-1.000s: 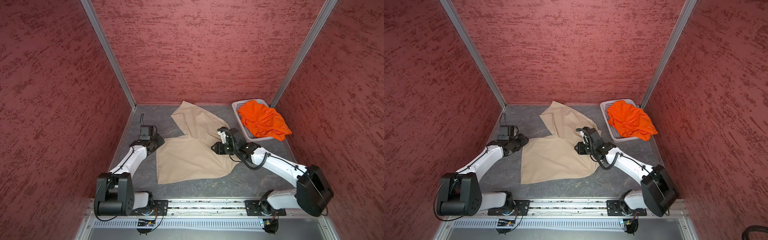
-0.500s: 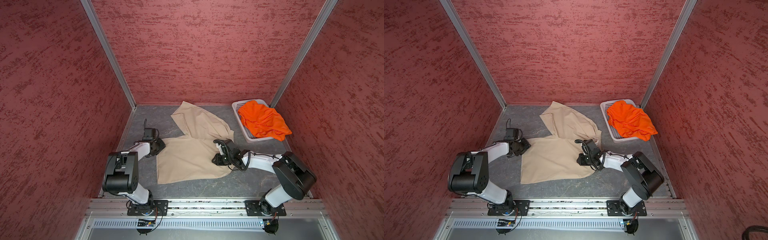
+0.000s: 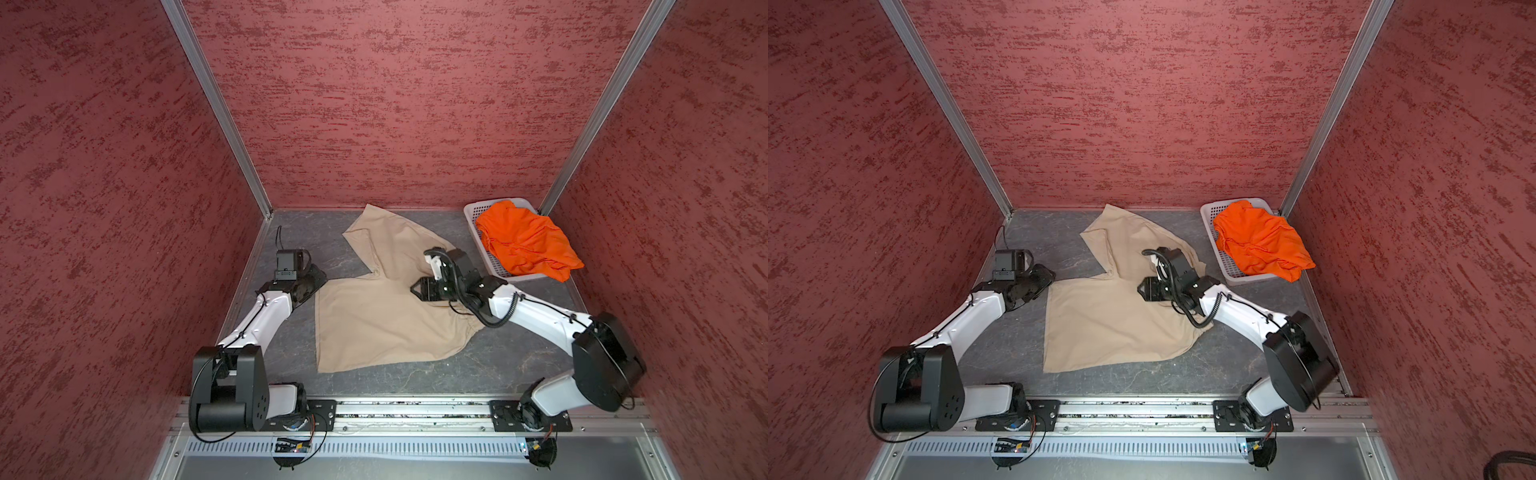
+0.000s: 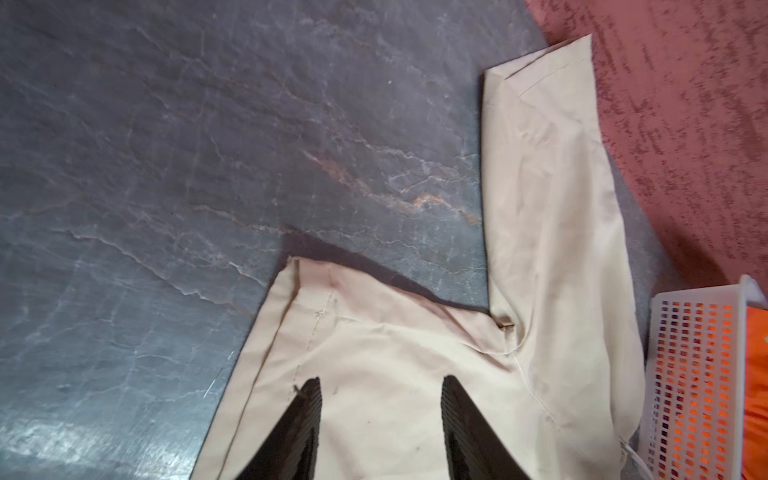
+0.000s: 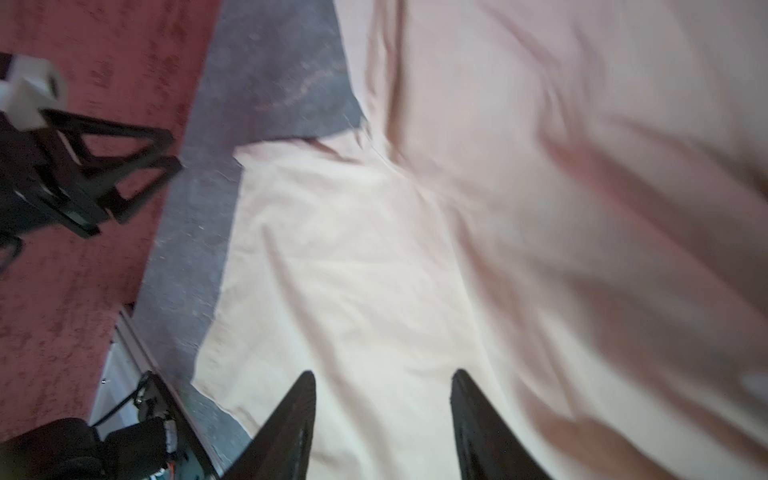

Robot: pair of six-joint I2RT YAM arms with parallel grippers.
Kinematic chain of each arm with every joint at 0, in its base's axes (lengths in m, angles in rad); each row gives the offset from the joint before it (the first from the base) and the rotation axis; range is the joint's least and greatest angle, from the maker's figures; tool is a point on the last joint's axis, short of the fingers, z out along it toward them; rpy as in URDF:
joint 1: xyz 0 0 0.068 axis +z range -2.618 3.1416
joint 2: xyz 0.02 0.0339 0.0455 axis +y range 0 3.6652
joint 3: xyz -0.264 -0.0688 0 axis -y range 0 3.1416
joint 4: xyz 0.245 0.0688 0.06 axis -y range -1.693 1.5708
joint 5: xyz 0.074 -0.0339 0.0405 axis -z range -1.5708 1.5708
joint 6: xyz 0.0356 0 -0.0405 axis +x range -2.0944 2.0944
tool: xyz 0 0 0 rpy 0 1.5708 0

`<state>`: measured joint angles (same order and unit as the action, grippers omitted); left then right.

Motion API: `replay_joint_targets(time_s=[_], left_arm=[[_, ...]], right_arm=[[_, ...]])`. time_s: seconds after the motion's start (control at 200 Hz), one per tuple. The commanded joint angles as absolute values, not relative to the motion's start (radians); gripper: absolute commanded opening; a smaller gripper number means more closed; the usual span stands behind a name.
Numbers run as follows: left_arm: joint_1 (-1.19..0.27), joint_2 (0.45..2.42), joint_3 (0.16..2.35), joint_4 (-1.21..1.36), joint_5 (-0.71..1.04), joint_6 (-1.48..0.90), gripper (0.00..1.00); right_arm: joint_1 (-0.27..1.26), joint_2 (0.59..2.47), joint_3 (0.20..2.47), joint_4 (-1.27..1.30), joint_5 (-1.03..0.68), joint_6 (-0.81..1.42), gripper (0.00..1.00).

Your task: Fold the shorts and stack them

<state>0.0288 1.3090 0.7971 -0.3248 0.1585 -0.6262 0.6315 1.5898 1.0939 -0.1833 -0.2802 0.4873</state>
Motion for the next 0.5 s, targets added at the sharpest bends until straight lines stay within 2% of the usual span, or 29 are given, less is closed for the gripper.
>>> replay_joint_targets(time_s=[0.0, 0.26, 0.496], left_arm=[[0.034, 1.298, 0.822, -0.343, 0.167, -0.601, 0.5], [0.033, 1.299, 0.828, -0.305, 0.181, -0.617, 0.5], [0.028, 1.295, 0.839, -0.297, 0.186, -0.607, 0.5]], right_arm=[[0.636, 1.744, 1.252, -0.092, -0.287, 0.418, 0.58], [0.618, 2.125, 1.667, -0.07, -0.353, 0.395, 0.63], [0.607, 2.395, 1.929, -0.077, -0.388, 0.449, 0.65]])
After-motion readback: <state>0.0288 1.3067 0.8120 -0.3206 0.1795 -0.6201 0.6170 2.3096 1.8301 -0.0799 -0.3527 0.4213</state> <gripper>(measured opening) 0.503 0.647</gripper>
